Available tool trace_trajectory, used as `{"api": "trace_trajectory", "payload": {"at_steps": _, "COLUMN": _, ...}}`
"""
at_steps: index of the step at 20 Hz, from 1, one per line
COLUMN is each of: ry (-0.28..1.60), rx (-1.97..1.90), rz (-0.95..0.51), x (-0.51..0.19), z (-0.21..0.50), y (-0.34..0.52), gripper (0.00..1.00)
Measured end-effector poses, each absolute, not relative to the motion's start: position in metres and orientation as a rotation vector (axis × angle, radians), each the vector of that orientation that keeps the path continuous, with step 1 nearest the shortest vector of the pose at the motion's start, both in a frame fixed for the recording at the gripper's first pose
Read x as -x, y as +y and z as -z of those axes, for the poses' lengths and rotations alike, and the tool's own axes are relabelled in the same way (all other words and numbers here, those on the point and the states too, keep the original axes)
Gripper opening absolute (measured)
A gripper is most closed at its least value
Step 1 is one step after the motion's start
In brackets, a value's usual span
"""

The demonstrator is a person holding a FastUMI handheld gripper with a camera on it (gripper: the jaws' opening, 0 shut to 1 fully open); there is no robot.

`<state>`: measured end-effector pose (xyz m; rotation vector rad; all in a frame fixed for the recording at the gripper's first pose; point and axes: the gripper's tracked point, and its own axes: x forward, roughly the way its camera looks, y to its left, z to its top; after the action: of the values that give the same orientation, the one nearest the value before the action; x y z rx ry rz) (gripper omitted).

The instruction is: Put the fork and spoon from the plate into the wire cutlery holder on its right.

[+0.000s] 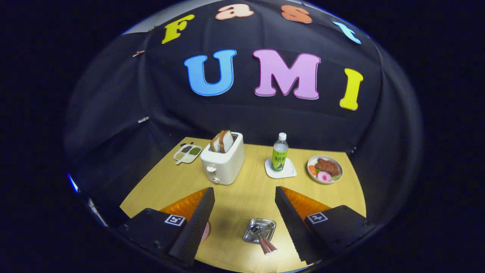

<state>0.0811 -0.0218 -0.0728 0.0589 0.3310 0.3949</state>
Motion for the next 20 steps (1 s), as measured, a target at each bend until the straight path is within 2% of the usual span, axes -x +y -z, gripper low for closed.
{"api": "trace_trajectory", "payload": {"at_steps": 7, "ry": 0.248, "rx": -0.057, "rz": -0.492, "x": -0.056, "z": 0.056, "y": -0.015, "gripper": 0.99}}
{"api": "trace_trajectory", "payload": {"at_steps": 20, "ry": 0.189, "rx": -0.063, "rz": -0.593, "x": -0.064, "z": 0.057, "y": -0.049, "gripper": 0.98}}
